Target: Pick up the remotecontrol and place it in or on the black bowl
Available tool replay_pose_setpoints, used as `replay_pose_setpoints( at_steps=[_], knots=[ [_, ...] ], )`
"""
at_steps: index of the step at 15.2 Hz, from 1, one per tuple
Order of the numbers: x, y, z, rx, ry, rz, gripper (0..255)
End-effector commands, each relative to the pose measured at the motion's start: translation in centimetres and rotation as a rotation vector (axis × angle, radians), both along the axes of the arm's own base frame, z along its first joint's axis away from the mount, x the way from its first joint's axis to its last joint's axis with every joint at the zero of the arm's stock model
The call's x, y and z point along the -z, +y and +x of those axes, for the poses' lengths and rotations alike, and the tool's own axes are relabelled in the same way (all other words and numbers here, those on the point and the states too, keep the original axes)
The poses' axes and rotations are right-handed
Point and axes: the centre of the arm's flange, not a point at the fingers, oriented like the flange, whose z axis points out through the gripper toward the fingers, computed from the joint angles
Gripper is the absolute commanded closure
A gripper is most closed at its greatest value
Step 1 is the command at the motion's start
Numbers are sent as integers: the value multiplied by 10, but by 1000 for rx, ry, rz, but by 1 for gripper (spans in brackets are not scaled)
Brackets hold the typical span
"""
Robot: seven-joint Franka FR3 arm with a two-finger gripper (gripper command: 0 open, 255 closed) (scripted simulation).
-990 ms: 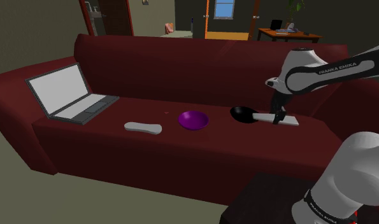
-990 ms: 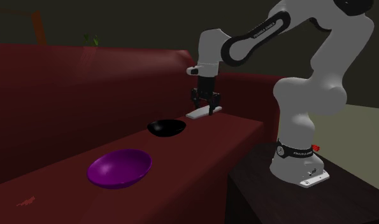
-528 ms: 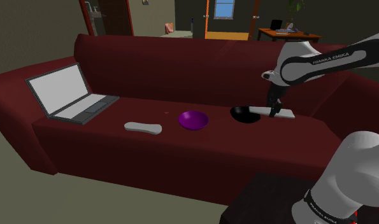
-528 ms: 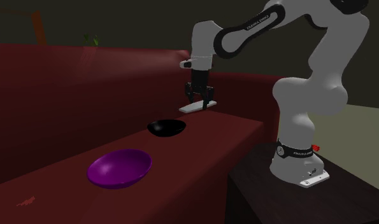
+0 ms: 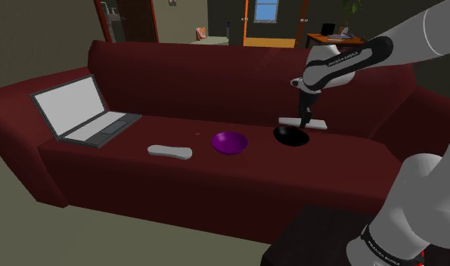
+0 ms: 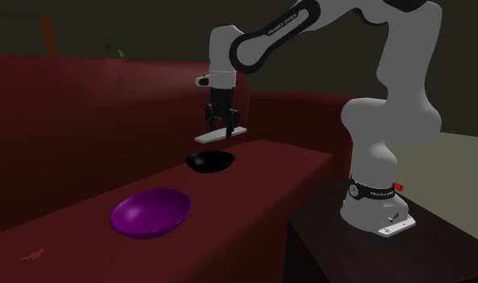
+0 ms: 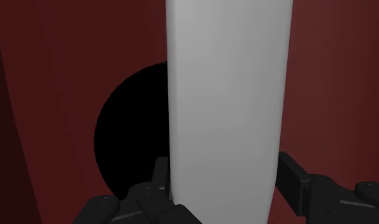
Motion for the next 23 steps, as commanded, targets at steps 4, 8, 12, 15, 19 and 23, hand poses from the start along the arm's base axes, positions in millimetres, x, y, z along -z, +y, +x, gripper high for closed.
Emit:
replay_pose_setpoints(
  at_steps=[4, 8, 12, 15, 19, 23],
  knots=[
    [5, -7, 44, 0, -1, -1, 255],
    [26, -7, 44, 0, -1, -1, 255],
    [47, -7, 44, 0, -1, -1, 255],
    [63, -7, 44, 0, -1, -1, 255],
    [72, -7, 44, 0, -1, -1, 255],
    [72, -7, 44, 0, -1, -1, 255]
  ],
)
